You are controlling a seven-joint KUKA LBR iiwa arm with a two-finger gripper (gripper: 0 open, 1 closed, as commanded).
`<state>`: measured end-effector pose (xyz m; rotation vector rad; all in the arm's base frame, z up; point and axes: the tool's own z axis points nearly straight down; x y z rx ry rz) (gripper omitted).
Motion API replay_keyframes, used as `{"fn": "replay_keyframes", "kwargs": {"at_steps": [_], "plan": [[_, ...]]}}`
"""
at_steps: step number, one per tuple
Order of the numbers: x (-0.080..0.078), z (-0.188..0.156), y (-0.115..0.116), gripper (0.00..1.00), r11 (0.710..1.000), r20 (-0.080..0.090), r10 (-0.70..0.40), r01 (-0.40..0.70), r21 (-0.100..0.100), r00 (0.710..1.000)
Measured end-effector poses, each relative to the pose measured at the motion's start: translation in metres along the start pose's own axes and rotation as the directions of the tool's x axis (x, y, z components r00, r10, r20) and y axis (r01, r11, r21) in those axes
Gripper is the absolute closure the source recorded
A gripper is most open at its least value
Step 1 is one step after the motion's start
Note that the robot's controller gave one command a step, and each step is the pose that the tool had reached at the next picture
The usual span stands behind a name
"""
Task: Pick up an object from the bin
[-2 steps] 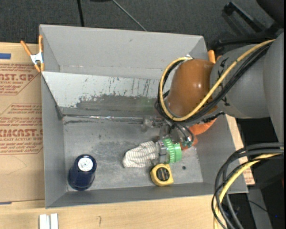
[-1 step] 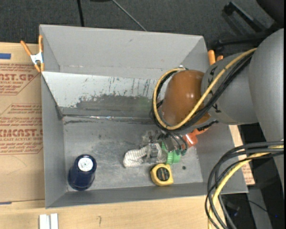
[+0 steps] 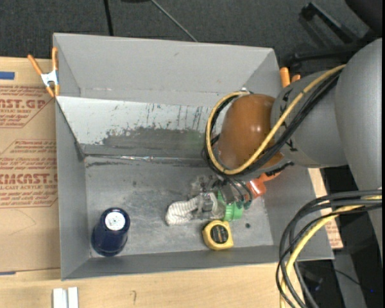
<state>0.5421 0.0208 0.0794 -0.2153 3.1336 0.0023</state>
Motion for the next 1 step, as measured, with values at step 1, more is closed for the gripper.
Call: {"fn": "replay_keyframes", "kwargs": {"at_steps": [1], "plan": [[-0.0186,-0.2017,-0.0026,1.00,0.999,-0.001,0.035,-0.035,0.002,0.999]]}}
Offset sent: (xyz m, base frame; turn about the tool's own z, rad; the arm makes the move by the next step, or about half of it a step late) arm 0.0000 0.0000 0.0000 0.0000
